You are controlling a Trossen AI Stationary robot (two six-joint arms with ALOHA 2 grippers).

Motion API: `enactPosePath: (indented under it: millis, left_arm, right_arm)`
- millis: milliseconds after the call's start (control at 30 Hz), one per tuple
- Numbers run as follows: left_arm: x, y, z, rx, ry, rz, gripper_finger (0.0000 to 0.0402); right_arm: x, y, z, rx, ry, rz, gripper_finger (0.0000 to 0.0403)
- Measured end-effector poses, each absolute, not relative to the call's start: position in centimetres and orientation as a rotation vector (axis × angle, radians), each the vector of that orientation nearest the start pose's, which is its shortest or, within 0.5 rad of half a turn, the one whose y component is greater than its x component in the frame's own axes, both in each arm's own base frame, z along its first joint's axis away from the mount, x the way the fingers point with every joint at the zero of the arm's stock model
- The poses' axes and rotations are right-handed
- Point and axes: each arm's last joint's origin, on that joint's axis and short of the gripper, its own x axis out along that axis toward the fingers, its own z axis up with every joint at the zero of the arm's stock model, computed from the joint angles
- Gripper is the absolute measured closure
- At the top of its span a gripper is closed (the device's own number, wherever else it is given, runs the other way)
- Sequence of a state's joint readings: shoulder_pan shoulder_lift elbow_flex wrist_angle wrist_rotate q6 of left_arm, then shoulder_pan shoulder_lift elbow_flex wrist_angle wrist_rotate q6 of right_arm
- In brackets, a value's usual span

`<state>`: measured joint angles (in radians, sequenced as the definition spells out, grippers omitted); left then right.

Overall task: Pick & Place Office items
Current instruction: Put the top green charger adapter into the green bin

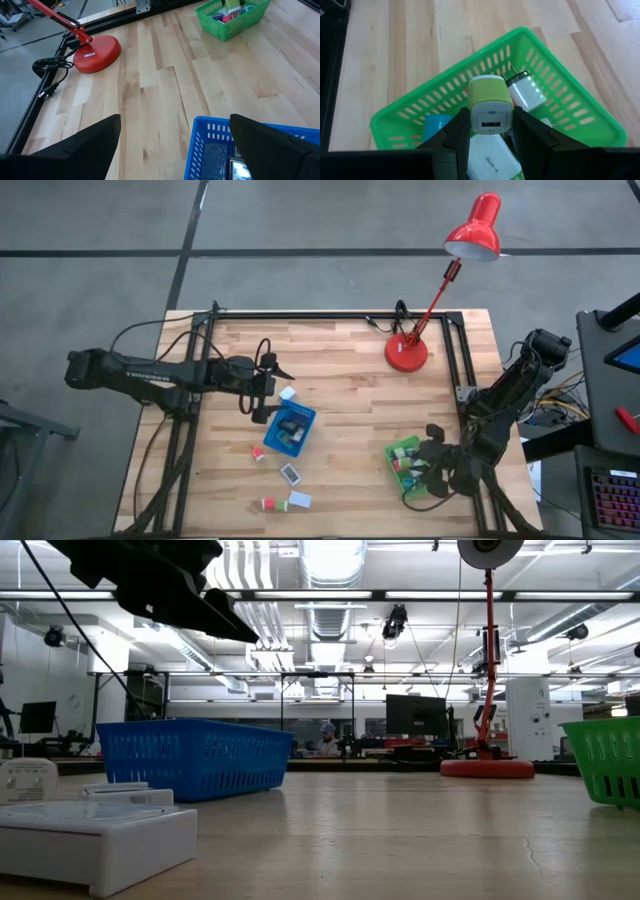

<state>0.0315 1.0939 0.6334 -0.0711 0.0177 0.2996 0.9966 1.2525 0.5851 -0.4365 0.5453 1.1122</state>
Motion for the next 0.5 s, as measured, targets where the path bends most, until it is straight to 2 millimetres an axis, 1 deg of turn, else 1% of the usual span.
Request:
enactPosePath:
  millis: [167,367,400,500]
  left_arm:
    - [22.82,0.67,23.39,0.279,0.529,-0.066,0.0025]
    - [22.82,0.67,23.39,0.279,0.530,-0.066,0.0025]
    - [22.82,0.67,23.39,0.279,0.529,-0.066,0.0025]
    - [22.82,0.66,23.39,0.280,0.529,-0.067,0.0025]
  right_arm:
    - [12.76,16.98,16.78,0.267,0.874,-0.076,0.0290]
    - [12.71,16.90,16.71,0.320,0.876,-0.109,0.0290]
    - [12.70,16.88,16.70,0.332,0.877,-0.116,0.0287]
    - [12.67,16.85,16.67,0.362,0.879,-0.133,0.0251]
